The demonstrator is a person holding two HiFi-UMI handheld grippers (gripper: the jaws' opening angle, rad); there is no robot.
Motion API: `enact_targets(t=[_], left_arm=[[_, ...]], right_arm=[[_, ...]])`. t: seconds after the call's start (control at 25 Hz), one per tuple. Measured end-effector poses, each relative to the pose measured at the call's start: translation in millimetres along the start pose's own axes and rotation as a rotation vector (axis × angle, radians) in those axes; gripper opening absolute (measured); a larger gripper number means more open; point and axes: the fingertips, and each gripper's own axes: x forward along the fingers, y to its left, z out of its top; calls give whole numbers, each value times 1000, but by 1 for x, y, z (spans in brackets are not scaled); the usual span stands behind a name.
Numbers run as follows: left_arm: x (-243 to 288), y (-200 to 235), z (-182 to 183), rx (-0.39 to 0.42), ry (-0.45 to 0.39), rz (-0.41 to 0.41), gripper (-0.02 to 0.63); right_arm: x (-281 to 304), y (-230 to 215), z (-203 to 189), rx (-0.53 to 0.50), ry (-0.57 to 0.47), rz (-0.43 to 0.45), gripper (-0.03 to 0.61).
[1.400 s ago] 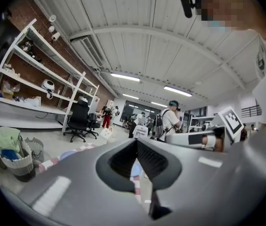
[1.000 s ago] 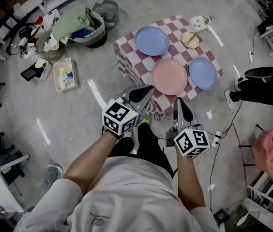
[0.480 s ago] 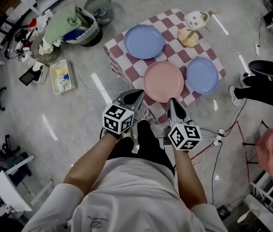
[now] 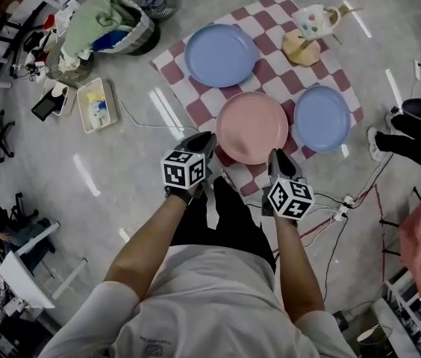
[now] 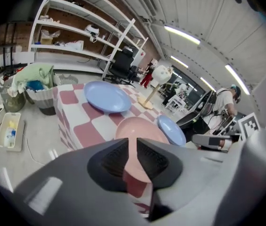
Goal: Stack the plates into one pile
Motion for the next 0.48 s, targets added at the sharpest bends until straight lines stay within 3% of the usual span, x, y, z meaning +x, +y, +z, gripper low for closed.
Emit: enact_targets(t=[0.28,0.48], left_arm=[[32,29,-21,-38,85,68,43],[49,34,-30,-42,135,62,58]], right_arm=[[31,-49,-31,11,97,-138,69],[40,-73,-46,28,148,-229,81]])
